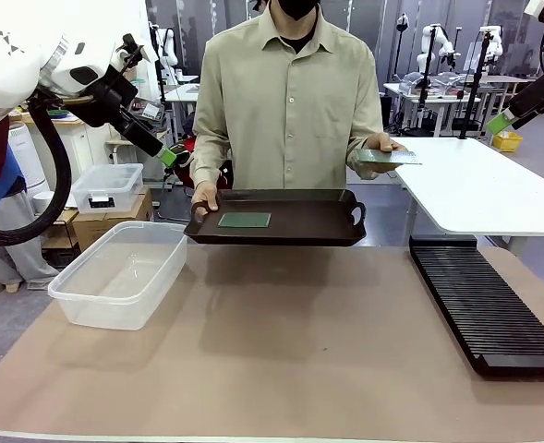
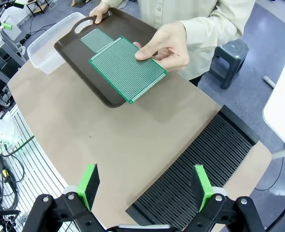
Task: Sort PCBs into racks and boxes based on the side picked up.
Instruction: Pick up the Blank PCB handed by the Human.
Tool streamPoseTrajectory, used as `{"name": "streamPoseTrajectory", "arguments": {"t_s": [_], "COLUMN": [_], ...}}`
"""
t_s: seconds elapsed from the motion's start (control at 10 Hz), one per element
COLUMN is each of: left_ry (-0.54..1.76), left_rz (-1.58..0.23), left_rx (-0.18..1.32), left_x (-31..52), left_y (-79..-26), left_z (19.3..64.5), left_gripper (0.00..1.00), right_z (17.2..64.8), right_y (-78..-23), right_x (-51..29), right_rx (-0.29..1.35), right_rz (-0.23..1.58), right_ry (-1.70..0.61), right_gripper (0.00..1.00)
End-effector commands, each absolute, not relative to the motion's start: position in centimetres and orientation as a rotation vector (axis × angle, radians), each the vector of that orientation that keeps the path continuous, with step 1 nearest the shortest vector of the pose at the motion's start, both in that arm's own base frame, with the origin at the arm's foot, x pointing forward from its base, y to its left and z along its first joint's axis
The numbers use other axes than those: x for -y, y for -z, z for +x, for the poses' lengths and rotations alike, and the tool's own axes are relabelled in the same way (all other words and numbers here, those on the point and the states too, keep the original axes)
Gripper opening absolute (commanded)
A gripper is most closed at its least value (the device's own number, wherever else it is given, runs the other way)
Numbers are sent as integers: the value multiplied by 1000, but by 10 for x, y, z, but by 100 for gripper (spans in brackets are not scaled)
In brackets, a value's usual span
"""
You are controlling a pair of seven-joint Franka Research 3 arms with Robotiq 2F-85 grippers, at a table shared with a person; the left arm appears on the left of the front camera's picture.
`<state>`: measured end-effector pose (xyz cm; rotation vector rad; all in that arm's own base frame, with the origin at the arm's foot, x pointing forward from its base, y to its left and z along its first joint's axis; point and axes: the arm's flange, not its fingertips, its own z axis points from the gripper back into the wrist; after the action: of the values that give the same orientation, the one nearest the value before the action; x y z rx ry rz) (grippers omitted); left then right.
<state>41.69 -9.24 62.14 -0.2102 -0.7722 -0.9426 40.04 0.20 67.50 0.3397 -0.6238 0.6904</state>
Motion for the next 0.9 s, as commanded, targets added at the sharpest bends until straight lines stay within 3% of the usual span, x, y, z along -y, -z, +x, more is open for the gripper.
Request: {"name": "streamPoseTrajectory", "arguments": {"t_s": [0.0,0.4,0.8], "left_ry": [940,940,940], "left_rz": [-217,-217,-217], "left_rx": [769,769,769], "left_x": [92,92,92], "left_y": [-619,-619,-619], "left_z": [416,416,416], "left_gripper": [100,100,100], "right_z": [400,400,437], "right_y": [-675,-675,-669], "right_x": [-3,-2,10], "right_rx": [627,624,457], "right_rz": [347,340,631], "right_ry": [-703,-690,-511], "right_gripper": [100,100,100]}}
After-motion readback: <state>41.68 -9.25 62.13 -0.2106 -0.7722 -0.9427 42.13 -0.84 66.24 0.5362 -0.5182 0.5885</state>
